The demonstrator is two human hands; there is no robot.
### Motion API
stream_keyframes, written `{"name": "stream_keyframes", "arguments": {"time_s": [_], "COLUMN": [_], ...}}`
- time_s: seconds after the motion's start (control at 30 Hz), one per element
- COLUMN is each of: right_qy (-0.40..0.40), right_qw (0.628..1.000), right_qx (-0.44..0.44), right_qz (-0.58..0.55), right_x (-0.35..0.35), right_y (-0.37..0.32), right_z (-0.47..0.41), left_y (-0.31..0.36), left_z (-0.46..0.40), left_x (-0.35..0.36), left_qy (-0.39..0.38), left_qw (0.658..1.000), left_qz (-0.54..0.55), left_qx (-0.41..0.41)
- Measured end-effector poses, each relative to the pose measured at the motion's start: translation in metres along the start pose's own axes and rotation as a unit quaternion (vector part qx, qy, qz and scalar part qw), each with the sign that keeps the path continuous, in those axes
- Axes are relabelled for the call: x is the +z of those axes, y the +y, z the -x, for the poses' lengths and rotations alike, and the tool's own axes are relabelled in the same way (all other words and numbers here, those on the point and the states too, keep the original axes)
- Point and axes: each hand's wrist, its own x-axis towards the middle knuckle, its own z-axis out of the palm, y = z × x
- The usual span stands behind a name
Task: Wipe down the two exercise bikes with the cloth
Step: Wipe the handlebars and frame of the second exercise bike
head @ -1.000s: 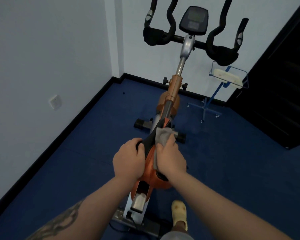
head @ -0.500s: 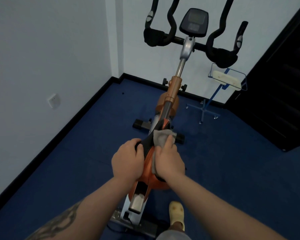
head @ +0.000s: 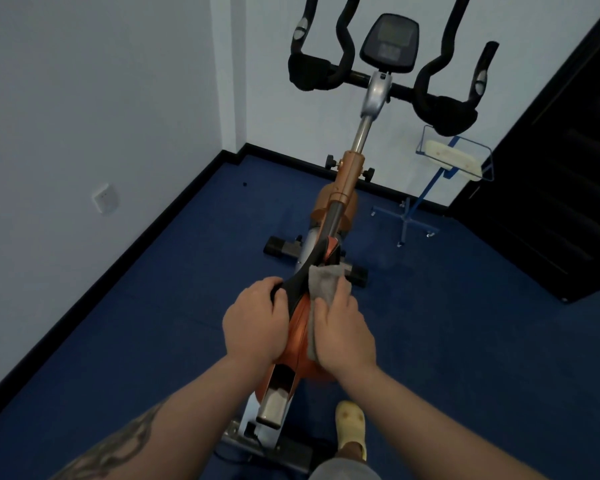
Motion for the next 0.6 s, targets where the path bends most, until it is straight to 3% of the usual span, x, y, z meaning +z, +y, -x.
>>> {"name": "stream_keyframes", "arguments": {"time_s": [0.23,0.47,0.6], "right_qy": [-0.058,0.007,-0.039], "right_qw": [0.993,1.0,0.997], "right_qx": [0.102,-0.001,0.061], "right_qz": [-0.027,-0.005,-0.005], "right_x": [-0.005,0.001,-0.003], "right_y": [-0.022,0.002,-0.01], "right_z": [-0.05,0.001,-0.03], "left_y": [0.0,0.0,0.001], "left_z": [0.0,0.0,-0.001], "left_x": [-0.001,0.0,-0.001], "left_qy": [-0.005,0.003,-0.005], "left_qw": [1.0,1.0,1.0], "left_qz": [-0.003,-0.003,-0.003], "left_qx": [-0.006,-0.001,-0.002]}}
